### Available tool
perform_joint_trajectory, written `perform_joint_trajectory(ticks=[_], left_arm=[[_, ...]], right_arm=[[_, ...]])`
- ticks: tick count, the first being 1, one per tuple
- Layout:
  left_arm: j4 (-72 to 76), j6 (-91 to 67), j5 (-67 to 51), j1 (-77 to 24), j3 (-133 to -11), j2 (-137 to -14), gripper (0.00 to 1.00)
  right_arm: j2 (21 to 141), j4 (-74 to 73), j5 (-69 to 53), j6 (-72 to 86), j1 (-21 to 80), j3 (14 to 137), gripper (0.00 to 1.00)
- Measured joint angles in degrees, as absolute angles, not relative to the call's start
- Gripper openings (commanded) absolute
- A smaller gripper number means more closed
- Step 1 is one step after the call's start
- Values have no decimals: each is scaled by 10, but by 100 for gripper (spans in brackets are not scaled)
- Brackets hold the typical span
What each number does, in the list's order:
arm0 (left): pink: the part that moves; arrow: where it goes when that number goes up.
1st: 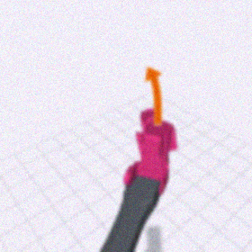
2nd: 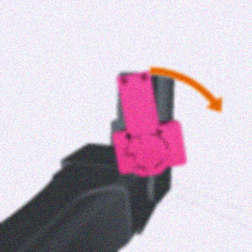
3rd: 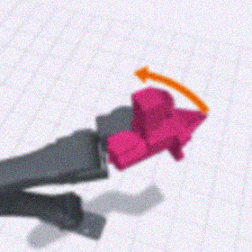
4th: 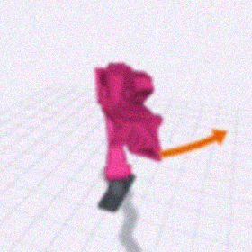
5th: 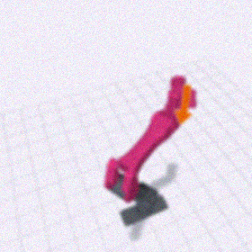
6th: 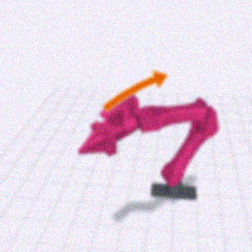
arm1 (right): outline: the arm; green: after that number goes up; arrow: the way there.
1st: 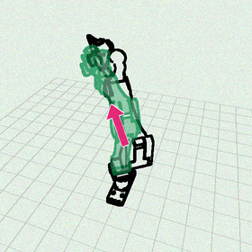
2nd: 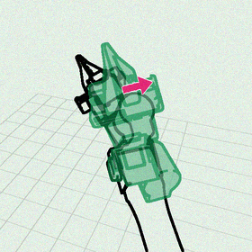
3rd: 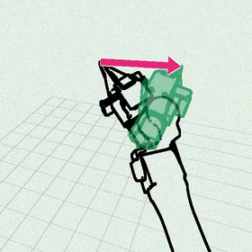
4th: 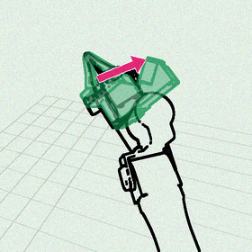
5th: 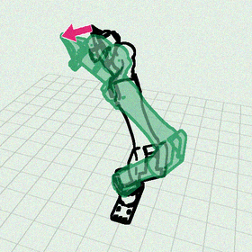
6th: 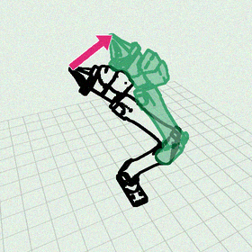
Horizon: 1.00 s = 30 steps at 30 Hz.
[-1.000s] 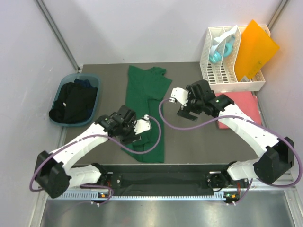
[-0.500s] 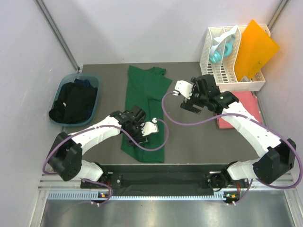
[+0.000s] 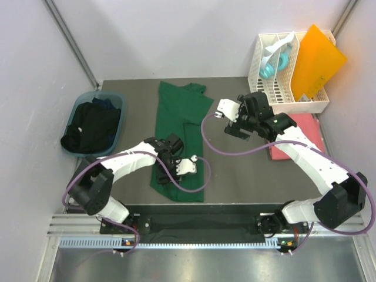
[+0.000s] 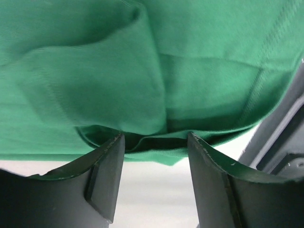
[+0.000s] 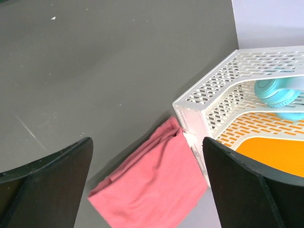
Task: Fold and stack the t-shirts
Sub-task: Rotate the tshirt 90 degrees
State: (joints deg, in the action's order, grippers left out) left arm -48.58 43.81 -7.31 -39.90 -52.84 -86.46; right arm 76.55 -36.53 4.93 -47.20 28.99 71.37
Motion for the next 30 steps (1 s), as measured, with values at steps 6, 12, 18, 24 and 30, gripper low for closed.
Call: perform_joint_trajectory(ticks=[6, 12, 18, 24, 30], left_arm=[[-531, 470, -73, -399, -533, -873, 58], [-582, 500, -70, -399, -534, -857, 58], [-629, 514, -70, -399, -543, -848, 59], [-664, 523, -70, -399, -555, -838, 59], [-702, 529, -68, -399, -555, -823, 59]], right_arm=[[766, -364, 50, -474, 290, 714, 98], [766, -363, 50, -475, 290, 714, 98], [766, -363, 51, -475, 290, 714, 97], [766, -363, 53, -476, 290, 714, 97], [766, -364, 58, -480, 290, 714, 97]])
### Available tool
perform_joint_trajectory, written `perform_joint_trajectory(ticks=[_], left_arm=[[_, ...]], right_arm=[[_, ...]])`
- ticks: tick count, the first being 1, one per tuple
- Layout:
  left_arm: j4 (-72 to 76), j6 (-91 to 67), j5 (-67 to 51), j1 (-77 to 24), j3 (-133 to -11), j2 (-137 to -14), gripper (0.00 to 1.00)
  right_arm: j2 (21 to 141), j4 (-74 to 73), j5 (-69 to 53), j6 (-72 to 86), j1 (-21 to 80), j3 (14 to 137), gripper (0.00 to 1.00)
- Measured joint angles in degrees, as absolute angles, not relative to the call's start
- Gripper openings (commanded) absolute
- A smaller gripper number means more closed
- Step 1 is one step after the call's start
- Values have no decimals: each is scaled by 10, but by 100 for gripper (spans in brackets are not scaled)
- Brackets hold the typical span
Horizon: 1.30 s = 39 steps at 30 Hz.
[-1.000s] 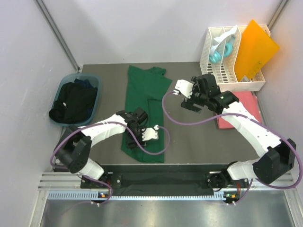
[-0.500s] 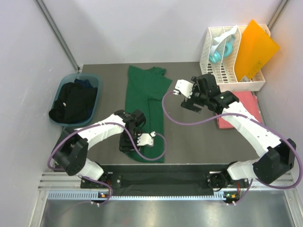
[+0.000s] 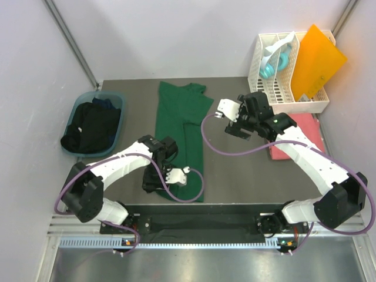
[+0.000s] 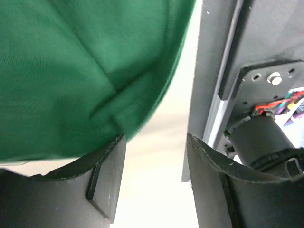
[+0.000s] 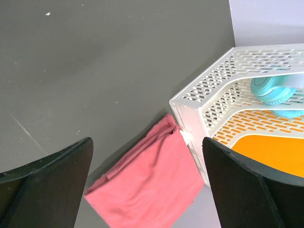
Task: Fold and stack the t-shirts
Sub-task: Rotate the tshirt 90 degrees
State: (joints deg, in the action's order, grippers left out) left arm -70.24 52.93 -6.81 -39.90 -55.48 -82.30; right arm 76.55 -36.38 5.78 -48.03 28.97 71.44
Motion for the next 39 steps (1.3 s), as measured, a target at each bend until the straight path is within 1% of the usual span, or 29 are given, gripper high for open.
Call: perform_joint_trajectory(ticks=[7, 8, 11, 12, 15, 20, 21, 26, 32, 35, 39], left_arm=[[-722, 533, -55, -399, -511, -779, 58], [-726, 535, -51, -399, -500, -770, 55], [-737, 538, -37, -399, -473, -747, 51], [-741, 538, -30, -399, -469, -739, 47], [-741, 542, -7, -393, -471, -710, 46], [-708, 547, -1, -389, -525, -684, 46], [-695, 555, -7, -389, -538, -685, 47], [-653, 628, -53, -390, -561, -703, 56], [-641, 728, -67, -392, -551, -779, 68], [-638, 761, -68, -392, -549, -809, 70], [-630, 794, -84, -392, -549, -821, 70]], right_arm=[[764, -368, 64, -485, 289, 733, 97], [762, -368, 64, -485, 290, 733, 97], [755, -372, 67, -486, 289, 733, 97], [752, -373, 68, -487, 290, 733, 97], [740, -375, 71, -489, 289, 733, 97], [729, -380, 70, -489, 290, 733, 95], [729, -382, 69, -489, 290, 733, 95], [729, -386, 68, -489, 291, 733, 95], [729, -386, 68, -489, 291, 731, 95], [729, -386, 70, -490, 292, 727, 95], [729, -388, 74, -491, 292, 720, 95]])
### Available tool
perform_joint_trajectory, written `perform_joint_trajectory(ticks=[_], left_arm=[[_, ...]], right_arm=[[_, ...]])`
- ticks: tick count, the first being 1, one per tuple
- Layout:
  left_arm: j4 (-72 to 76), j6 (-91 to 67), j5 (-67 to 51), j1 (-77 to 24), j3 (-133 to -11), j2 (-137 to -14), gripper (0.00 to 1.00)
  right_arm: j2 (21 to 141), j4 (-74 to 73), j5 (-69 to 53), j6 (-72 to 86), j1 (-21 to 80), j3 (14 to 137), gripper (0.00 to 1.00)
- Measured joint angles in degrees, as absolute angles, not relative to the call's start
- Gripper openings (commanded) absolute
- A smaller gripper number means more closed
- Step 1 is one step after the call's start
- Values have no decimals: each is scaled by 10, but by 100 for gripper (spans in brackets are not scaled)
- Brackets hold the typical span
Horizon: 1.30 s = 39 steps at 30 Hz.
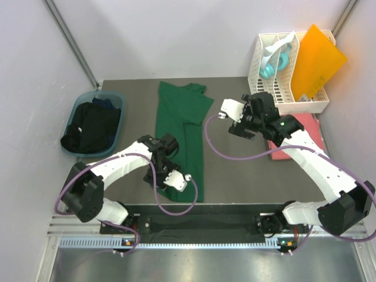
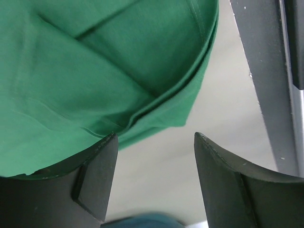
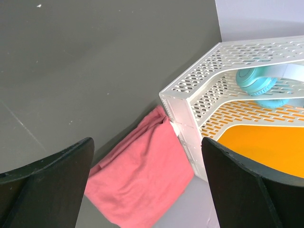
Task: Fold and stack the t-shirts
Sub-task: Rotate the tshirt 90 degrees
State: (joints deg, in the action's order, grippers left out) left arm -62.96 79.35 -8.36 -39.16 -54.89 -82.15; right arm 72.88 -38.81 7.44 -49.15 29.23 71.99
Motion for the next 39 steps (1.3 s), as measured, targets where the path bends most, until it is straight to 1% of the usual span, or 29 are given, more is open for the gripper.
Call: perform_joint_trajectory(ticks=[6, 16, 26, 30, 32, 33, 34, 35, 39], left_arm=[[-616, 836, -103, -393, -550, -824, 69], [-615, 874, -102, -395, -549, -861, 67], [-615, 888, -96, -396, -531, -865, 63], [-615, 889, -95, -396, -529, -865, 59], [-615, 889, -92, -396, -529, -865, 49], [-615, 889, -91, -396, -529, -865, 42], [-615, 888, -89, -396, -529, -865, 5], [-615, 888, -87, -396, -529, -865, 0], [-615, 888, -79, -396, -527, -865, 0]], right_arm=[[729, -387, 76, -495, 292, 719, 95], [729, -384, 77, -496, 292, 719, 94], [729, -376, 77, -500, 292, 719, 93], [729, -373, 77, -500, 292, 719, 90], [729, -373, 77, -500, 292, 719, 89], [729, -373, 77, -500, 292, 719, 89], [729, -373, 77, -501, 292, 719, 88], [729, -373, 77, -502, 292, 719, 88], [729, -372, 77, -506, 292, 719, 87]])
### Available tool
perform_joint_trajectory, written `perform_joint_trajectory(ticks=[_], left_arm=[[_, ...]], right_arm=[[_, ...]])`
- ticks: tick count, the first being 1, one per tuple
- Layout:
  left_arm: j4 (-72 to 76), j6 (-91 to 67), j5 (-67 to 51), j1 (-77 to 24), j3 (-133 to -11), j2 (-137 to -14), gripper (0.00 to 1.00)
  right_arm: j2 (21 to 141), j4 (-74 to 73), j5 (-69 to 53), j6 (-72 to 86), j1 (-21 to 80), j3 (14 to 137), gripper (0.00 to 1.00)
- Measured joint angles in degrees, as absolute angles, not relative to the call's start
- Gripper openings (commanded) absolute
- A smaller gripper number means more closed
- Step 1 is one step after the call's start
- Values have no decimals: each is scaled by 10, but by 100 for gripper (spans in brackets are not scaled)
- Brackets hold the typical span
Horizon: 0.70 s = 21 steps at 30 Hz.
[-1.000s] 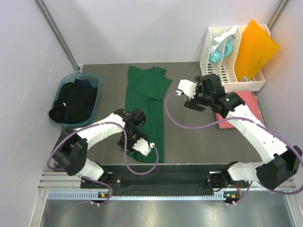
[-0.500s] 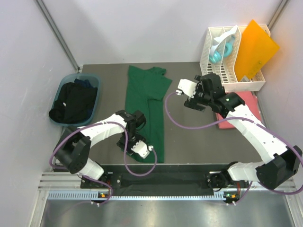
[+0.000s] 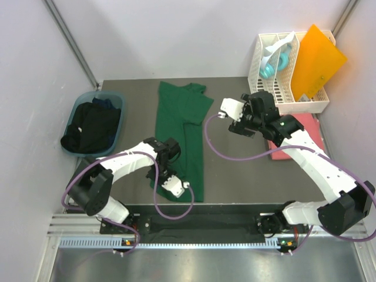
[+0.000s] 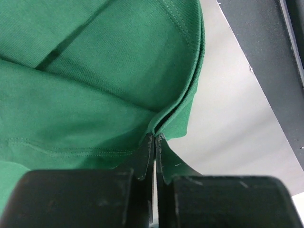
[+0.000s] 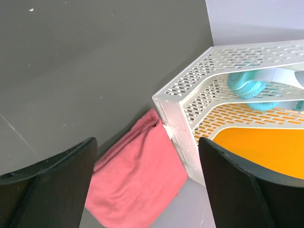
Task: Fold and stack the t-shirts
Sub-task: Rotate the tshirt 90 degrees
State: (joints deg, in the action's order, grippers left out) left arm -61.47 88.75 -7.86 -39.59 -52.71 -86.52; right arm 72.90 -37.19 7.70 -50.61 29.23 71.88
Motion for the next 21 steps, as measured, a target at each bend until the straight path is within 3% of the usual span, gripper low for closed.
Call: perform_joint_trajectory(ticks=[21], left_arm=[[-656, 876, -38, -396, -489, -761, 0]], right_arm=[[729, -362, 77, -530, 292, 715, 85]])
